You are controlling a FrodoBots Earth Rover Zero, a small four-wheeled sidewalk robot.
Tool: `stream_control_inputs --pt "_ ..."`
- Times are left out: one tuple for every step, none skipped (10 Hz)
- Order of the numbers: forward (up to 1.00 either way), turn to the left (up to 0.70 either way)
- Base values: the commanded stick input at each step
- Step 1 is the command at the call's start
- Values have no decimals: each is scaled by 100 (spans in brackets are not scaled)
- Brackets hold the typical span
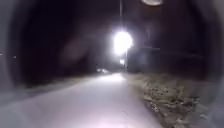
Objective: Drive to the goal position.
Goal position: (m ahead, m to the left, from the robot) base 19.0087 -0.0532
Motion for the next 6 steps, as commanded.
stream_control_inputs --pt "100 0" --pt "100 0" --pt "100 0" --pt "100 0" --pt "100 0" --pt "100 0"
